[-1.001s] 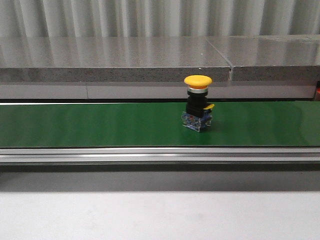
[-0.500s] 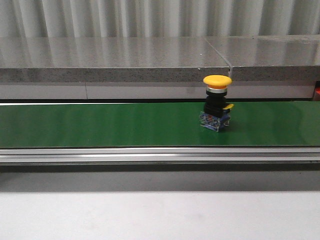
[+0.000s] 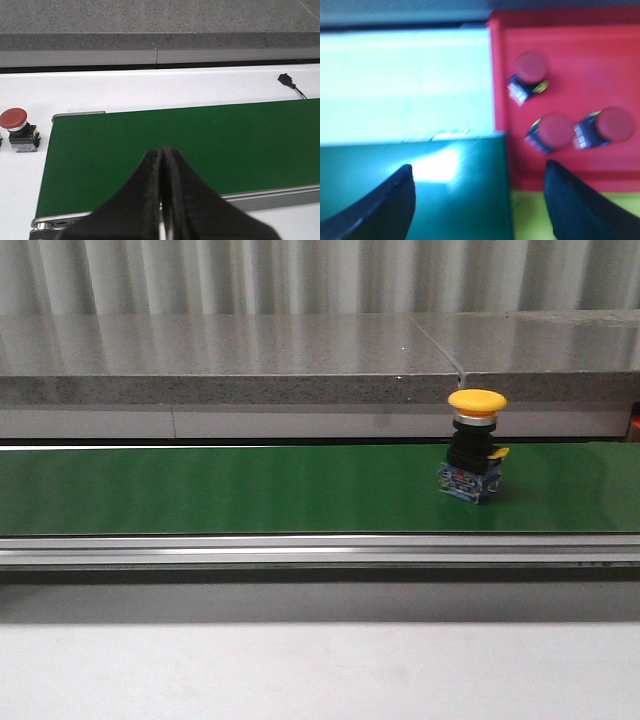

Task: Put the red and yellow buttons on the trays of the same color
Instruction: 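Move the right gripper onto the yellow button on the belt and grasp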

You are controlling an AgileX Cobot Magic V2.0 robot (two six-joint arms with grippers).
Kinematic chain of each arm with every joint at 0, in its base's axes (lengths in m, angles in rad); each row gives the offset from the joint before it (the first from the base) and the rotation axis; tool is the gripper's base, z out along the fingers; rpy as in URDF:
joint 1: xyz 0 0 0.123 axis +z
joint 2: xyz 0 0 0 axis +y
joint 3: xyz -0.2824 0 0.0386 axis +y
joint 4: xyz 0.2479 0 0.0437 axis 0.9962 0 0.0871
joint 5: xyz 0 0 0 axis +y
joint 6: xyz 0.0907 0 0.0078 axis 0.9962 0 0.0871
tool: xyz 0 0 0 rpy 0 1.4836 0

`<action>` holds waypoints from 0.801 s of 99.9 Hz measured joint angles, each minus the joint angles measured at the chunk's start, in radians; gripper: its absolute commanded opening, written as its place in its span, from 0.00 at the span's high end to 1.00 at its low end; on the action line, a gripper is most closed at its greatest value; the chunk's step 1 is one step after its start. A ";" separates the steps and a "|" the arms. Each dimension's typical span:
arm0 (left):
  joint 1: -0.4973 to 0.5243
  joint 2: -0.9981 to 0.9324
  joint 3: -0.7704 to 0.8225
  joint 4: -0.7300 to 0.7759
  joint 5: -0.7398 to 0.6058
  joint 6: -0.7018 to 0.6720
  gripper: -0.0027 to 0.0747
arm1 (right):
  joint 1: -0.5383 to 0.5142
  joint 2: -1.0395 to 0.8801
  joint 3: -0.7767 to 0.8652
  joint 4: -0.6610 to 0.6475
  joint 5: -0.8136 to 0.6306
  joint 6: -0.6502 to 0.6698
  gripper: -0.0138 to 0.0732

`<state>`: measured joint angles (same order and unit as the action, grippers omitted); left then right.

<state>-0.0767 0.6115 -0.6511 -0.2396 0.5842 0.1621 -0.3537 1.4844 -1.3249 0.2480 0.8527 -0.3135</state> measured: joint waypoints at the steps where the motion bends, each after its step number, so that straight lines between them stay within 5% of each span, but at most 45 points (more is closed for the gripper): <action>1: 0.000 0.000 0.000 0.000 0.000 0.000 0.99 | 0.003 -0.005 0.012 0.000 0.005 0.000 0.22; 39: 0.000 0.000 0.000 0.000 0.000 0.000 0.99 | 0.226 -0.154 0.235 0.000 0.102 -0.055 0.22; 80: 0.000 0.000 0.000 0.000 0.000 0.000 0.99 | 0.444 -0.138 0.254 0.000 0.072 -0.109 0.22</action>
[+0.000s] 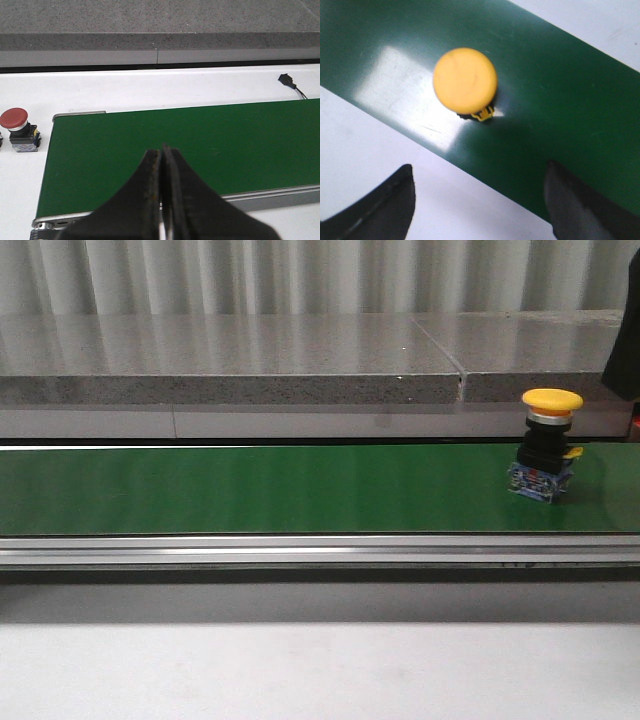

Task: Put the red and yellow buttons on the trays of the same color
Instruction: 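Move the right gripper onto the yellow button on the belt and grasp, then carry the yellow button with the right gripper into the yellow tray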

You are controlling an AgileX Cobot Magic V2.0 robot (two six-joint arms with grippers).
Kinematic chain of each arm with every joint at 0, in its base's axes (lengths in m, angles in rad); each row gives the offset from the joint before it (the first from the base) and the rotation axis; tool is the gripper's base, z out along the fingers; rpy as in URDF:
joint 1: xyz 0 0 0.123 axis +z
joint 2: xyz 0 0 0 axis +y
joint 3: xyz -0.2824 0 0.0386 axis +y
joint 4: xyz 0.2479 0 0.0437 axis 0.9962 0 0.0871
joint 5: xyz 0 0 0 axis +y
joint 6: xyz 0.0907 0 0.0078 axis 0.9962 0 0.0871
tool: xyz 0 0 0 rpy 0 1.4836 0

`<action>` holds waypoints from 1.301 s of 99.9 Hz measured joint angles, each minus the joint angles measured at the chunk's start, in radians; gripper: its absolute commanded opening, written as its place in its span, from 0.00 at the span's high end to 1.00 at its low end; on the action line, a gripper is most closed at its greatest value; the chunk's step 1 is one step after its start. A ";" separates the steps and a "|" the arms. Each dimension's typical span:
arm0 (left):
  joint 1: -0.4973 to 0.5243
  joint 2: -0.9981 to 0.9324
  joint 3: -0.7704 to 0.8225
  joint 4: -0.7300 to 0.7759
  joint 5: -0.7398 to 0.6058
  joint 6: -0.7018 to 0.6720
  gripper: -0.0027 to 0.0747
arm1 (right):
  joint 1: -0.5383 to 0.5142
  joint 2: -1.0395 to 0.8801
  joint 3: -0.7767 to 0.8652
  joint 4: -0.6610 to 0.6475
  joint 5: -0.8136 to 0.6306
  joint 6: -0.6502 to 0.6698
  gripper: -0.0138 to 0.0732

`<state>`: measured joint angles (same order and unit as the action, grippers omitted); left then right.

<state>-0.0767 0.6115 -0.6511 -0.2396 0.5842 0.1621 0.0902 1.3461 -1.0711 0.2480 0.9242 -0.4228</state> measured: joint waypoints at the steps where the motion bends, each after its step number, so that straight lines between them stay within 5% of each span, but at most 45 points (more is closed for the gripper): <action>1: 0.000 0.000 0.000 0.000 0.000 0.000 0.99 | 0.002 0.004 0.000 0.000 -0.001 0.000 0.22; 45: 0.000 0.000 0.000 0.000 0.000 0.000 0.99 | 0.052 0.163 0.000 0.000 -0.127 -0.006 0.23; 67: 0.000 0.000 0.000 0.000 0.000 0.002 0.99 | 0.052 0.190 0.000 -0.002 -0.154 -0.008 0.65; 76: 0.000 0.000 0.000 0.000 0.000 0.002 0.99 | 0.052 0.190 0.000 -0.002 -0.154 -0.008 0.73; 130: 0.000 0.000 0.000 0.000 0.000 0.002 0.99 | -0.025 0.082 0.000 -0.034 -0.001 0.210 0.73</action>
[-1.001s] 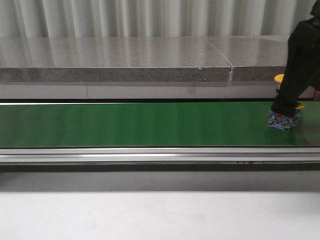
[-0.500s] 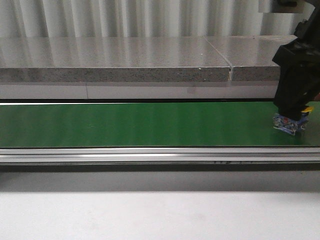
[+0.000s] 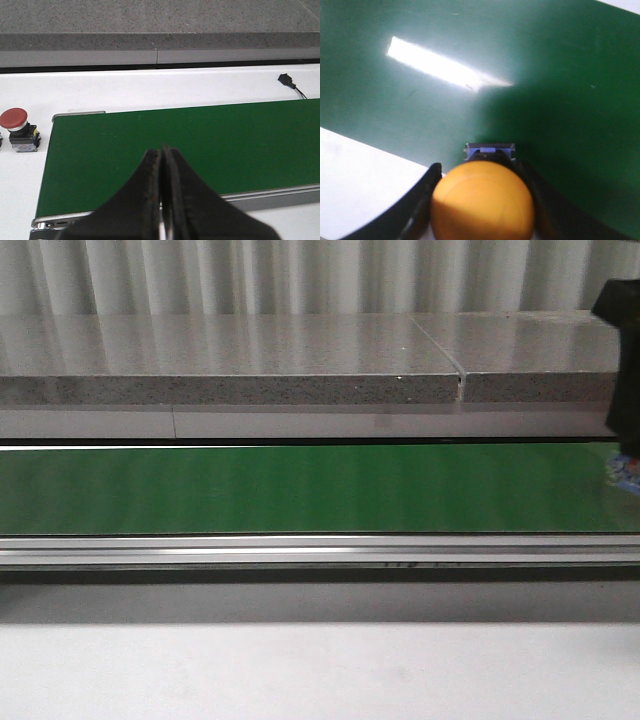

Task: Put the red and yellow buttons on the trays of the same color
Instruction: 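Carry the yellow button with the right gripper into the yellow tray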

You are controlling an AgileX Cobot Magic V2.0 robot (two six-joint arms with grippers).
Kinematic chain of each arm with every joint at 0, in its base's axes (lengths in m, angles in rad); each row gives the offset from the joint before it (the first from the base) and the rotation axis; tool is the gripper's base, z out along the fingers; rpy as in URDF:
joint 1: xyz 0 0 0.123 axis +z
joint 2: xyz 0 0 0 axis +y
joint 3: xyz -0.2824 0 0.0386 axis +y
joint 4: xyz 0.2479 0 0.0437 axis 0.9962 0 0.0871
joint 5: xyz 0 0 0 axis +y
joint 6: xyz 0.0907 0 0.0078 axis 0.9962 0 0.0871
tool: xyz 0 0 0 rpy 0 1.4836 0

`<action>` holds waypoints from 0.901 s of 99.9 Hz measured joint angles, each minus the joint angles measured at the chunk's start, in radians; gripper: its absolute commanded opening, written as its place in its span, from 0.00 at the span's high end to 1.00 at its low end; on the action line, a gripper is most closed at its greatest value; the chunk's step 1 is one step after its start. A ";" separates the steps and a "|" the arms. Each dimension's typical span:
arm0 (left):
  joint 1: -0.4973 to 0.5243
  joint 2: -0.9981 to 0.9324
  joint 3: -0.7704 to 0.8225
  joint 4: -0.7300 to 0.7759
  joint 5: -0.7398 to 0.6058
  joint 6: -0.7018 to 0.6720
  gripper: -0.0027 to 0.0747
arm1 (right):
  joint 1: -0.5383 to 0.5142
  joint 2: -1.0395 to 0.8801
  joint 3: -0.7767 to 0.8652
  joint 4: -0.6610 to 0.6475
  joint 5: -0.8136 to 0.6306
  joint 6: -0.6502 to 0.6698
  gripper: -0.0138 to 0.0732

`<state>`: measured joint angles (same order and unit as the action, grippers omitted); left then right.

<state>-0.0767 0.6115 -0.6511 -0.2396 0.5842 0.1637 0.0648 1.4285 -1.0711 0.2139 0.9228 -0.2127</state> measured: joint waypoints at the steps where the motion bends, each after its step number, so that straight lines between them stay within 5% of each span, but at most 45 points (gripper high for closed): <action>1: 0.000 0.000 0.000 0.000 0.000 0.000 0.99 | -0.008 -0.008 0.000 -0.002 0.005 0.002 0.73; 50: 0.000 0.000 0.000 0.000 0.000 0.000 0.99 | -0.388 -0.163 0.023 -0.015 0.135 0.041 0.73; 90: 0.000 0.000 0.000 0.000 0.000 0.000 0.99 | -0.666 -0.163 0.244 -0.020 -0.113 0.123 0.73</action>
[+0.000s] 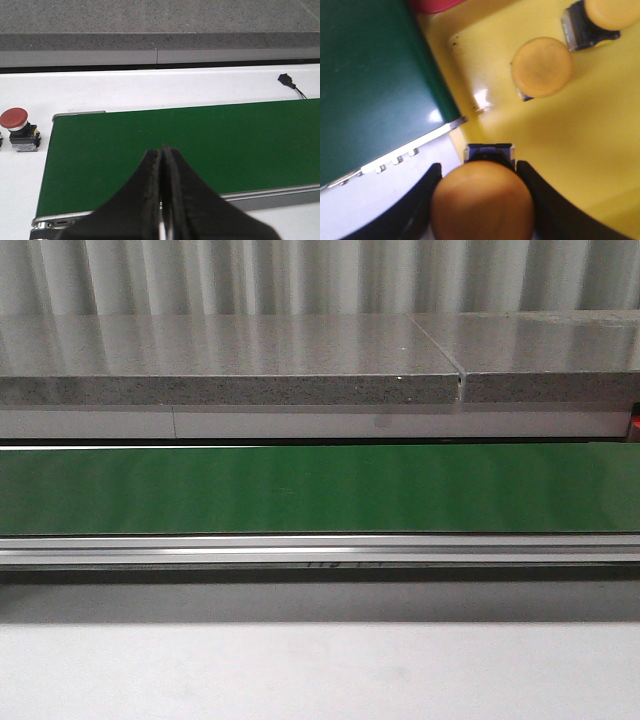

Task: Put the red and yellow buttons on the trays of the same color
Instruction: 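Carry the yellow button with the right gripper into the yellow tray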

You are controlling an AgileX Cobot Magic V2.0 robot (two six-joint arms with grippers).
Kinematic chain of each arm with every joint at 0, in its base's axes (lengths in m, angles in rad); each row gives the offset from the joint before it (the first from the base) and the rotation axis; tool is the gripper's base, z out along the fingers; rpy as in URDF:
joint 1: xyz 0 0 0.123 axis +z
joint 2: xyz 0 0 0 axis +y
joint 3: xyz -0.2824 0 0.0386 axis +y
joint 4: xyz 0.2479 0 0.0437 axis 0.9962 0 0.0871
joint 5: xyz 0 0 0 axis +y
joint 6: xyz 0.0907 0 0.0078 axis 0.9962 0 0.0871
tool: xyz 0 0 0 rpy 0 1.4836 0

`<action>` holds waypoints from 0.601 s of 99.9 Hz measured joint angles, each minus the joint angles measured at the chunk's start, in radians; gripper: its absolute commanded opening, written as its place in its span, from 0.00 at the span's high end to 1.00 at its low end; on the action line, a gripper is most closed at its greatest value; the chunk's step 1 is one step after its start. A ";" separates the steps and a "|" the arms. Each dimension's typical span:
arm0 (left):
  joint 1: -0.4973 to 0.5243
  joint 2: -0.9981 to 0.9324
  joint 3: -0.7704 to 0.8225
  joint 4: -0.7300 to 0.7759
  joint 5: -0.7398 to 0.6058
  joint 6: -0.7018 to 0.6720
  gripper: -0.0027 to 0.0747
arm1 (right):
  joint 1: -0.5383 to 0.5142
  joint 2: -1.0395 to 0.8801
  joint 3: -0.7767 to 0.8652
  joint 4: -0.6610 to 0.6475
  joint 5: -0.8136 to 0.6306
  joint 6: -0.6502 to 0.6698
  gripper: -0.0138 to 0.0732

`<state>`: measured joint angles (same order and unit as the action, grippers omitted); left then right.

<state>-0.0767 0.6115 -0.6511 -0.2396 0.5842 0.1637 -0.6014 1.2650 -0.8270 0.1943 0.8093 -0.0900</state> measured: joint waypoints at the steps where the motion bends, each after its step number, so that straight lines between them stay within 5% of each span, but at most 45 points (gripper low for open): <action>1: 0.000 0.000 0.000 0.000 0.000 0.000 0.99 | -0.002 0.000 0.001 0.000 -0.004 0.003 0.73; 60: 0.000 0.000 0.000 0.000 0.000 0.000 0.99 | -0.038 0.227 0.029 0.000 -0.135 0.023 0.73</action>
<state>-0.0767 0.6115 -0.6511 -0.2396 0.5842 0.1637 -0.6397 1.4922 -0.7985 0.1943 0.6741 -0.0668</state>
